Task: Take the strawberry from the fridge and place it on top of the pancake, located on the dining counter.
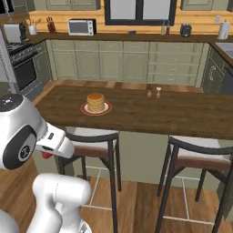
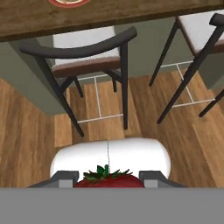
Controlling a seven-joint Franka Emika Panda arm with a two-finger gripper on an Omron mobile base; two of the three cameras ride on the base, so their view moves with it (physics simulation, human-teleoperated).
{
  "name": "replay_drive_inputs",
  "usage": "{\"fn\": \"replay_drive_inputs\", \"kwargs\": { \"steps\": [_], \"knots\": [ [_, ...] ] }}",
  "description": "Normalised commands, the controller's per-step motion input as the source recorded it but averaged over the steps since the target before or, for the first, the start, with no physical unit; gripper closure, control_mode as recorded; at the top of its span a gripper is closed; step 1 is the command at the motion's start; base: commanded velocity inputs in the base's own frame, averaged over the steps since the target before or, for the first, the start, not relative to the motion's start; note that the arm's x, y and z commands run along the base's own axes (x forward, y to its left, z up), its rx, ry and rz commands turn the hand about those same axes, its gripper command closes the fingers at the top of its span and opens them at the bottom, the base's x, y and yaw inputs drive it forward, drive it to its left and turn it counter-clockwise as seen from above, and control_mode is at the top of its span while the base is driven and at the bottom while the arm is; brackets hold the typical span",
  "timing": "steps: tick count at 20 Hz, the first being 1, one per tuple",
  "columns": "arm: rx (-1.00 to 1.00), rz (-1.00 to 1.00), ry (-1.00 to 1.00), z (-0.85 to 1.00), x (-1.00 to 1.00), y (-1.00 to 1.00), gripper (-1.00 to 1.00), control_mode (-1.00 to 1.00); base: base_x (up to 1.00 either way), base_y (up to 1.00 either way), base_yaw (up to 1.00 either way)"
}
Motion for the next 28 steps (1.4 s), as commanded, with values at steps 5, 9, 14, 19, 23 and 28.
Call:
{"fn": "replay_drive_inputs", "kwargs": {
  "steps": [5,9,14,19,23,28],
  "knots": [
    [0.00,0.00,0.00,0.00,0.00,0.00,1.00,1.00,0.41,0.14,0.14],
    [0.00,0.00,0.00,0.00,0.00,0.00,1.00,1.00,0.35,0.38,-0.05],
    [0.00,0.00,0.00,0.00,0.00,0.00,1.00,1.00,0.36,0.24,-0.06],
    [0.00,0.00,0.00,0.00,0.00,0.00,1.00,1.00,0.54,0.36,-0.01],
    [0.00,0.00,0.00,0.00,0.00,0.00,1.00,1.00,0.48,0.54,0.00],
    [0.00,0.00,0.00,0.00,0.00,0.00,1.00,1.00,0.39,0.23,0.00]
  ]
}}
